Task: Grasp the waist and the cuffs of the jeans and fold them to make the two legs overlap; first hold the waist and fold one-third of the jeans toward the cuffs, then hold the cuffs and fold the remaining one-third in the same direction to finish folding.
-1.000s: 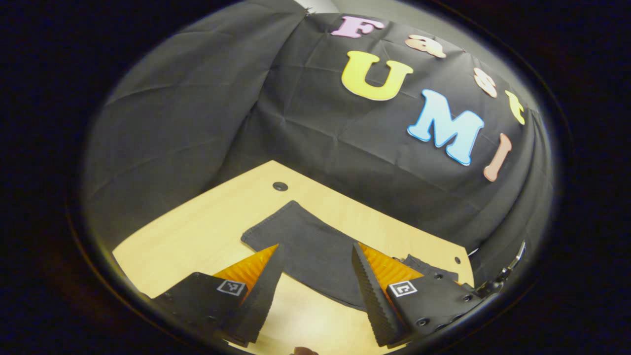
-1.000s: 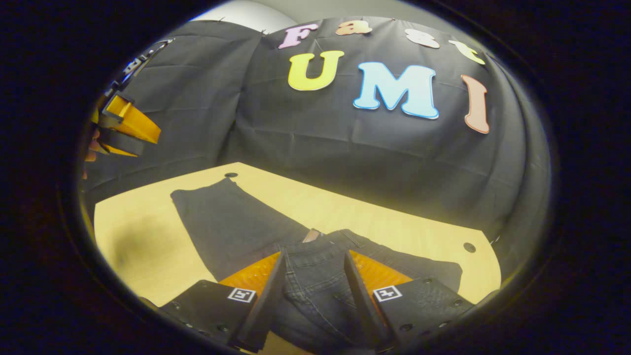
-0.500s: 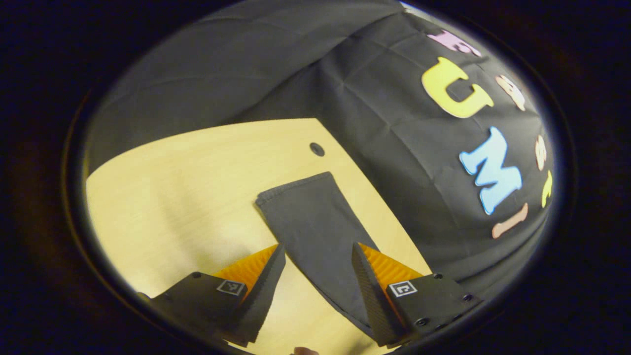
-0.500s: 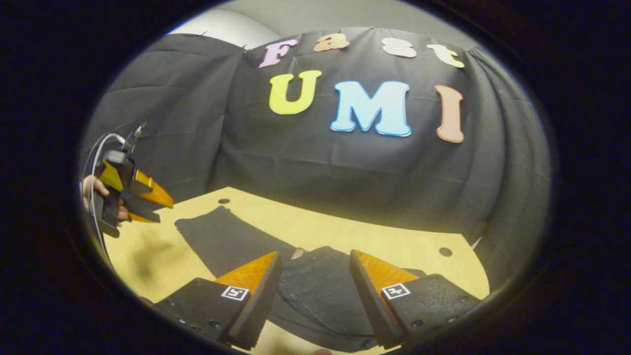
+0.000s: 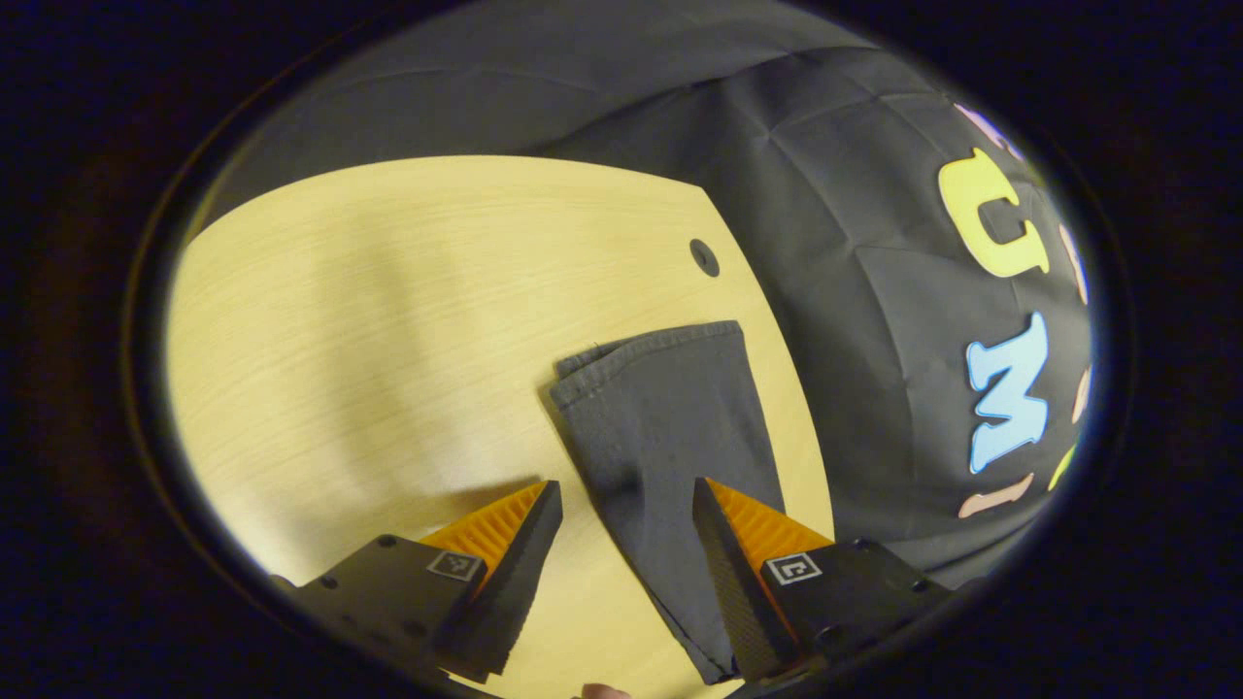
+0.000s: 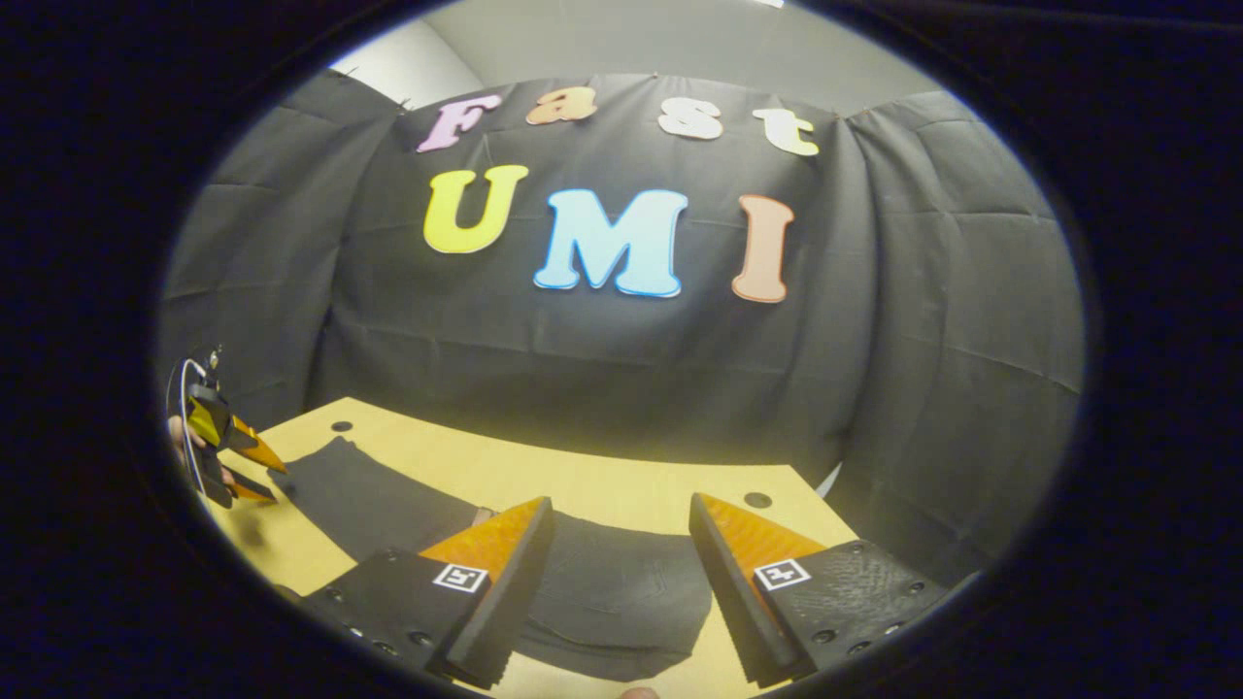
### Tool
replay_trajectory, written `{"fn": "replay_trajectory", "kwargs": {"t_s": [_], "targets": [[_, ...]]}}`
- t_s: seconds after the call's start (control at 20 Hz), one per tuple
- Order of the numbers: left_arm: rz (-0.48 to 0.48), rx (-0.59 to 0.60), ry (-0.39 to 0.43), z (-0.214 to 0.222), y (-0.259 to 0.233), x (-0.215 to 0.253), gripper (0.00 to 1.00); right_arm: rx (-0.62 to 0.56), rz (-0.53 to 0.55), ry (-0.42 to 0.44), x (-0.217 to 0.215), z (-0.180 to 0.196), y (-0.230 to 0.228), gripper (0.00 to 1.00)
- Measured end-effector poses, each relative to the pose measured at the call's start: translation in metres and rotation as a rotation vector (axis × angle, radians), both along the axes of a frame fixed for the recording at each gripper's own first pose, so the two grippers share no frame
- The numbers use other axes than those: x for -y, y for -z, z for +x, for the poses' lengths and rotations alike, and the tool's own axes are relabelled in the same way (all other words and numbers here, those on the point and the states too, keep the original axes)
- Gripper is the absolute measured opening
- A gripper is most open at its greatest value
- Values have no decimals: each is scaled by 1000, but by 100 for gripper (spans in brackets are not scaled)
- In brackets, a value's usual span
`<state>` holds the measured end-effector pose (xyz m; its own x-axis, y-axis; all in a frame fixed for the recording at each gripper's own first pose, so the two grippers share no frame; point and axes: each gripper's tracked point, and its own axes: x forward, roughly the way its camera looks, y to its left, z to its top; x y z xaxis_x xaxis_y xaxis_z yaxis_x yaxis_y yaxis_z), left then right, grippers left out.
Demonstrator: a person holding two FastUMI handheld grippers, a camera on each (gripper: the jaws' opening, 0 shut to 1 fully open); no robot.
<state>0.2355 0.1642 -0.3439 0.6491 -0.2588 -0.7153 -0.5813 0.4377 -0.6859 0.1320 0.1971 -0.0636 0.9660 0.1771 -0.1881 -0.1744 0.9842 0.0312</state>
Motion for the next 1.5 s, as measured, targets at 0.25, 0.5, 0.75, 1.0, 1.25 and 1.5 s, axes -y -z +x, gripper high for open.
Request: {"fn": "replay_trajectory", "kwargs": {"t_s": [0.25,0.5,0.75,1.0,1.25,1.5], "targets": [[-36,41,-5,34,8,5,89,-34,5,77,16,-3,1,84],[-116,110,-48,66,2,20,89,-61,6,142,34,-4,3,84],[-215,102,-140,71,29,21,56,-72,14,170,42,-5,1,85],[-220,108,-120,68,24,18,11,-72,9,184,48,-9,0,85],[-183,240,-29,82,-39,35,11,-44,14,194,56,-13,-11,85],[-68,388,91,96,-128,83,11,5,16,147,64,-14,-21,85]]}}
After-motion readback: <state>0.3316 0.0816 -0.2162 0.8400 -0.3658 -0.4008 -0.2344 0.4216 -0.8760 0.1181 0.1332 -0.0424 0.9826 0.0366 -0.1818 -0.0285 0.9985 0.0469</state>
